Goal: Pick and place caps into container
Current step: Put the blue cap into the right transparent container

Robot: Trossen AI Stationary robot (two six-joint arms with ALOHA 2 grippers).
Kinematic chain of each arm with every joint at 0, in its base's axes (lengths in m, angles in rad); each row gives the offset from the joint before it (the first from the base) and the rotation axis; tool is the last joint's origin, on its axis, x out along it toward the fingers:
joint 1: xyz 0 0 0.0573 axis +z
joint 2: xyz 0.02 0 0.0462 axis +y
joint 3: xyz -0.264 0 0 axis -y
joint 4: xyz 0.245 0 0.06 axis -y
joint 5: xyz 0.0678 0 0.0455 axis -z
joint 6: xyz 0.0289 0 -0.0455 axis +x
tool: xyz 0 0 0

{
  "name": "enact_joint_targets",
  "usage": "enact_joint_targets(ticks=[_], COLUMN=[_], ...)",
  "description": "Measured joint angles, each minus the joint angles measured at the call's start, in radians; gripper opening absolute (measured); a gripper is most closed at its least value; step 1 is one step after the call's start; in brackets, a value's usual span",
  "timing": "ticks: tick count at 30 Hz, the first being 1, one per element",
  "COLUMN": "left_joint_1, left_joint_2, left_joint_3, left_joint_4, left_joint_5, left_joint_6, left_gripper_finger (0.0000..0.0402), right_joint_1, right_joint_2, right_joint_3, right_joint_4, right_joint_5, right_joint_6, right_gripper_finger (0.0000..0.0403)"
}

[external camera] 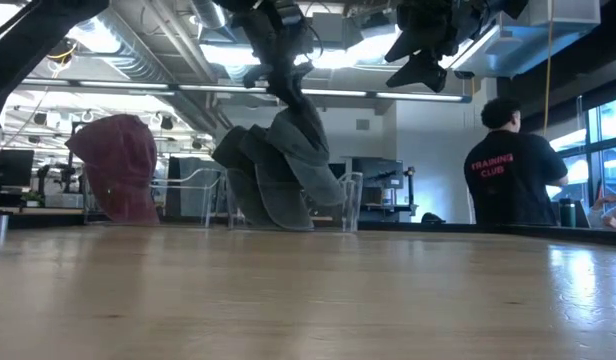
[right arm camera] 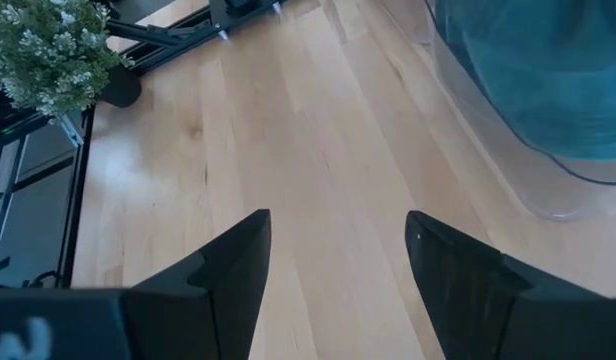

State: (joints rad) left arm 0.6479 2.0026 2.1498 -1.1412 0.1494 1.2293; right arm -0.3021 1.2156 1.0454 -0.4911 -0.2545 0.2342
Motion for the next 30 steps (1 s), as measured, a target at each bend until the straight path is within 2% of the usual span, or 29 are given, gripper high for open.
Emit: enact_joint_targets(ticks=[2,6,11,18,25,30], left_joint_1=[0.0,-0.008,-0.027,-0.031,-0.031,-0.031], left_joint_2=[0.0,0.0,0.0,0.0,0.0,0.0], left_joint_3=[0.0,0.0,0.0,0.0,0.0,0.0], left_joint_4=[0.0,0.007,0.02,0.02,0.019,0.019], left_joint_5=[-0.027,0.007,0.0,-0.002,-0.002,-0.019], left_joint_6=[0.005,0.01,-0.046,-0.222,-0.275,-0.285], left_gripper_finger=[0.0024,0.0029,0.0033,0.0042,0.0044,0.0068], right_joint_1=[0.004,0.005,0.005,0.009,0.012,0.012], right_joint_2=[0.0,0.0,0.0,0.0,0.0,0.0], right_joint_3=[0.0,0.0,0.0,0.0,0.0,0.0], right_joint_4=[0.0,0.0,-0.001,-0.03,-0.032,-0.032], right_joint_5=[0.0,0.002,0.002,0.001,0.0,0.0], right_joint_6=[0.0,-0.002,0.001,0.023,0.022,0.023], right_gripper_finger=[0.0233,0.0233,0.0233,0.0233,0.0233,0.0233])
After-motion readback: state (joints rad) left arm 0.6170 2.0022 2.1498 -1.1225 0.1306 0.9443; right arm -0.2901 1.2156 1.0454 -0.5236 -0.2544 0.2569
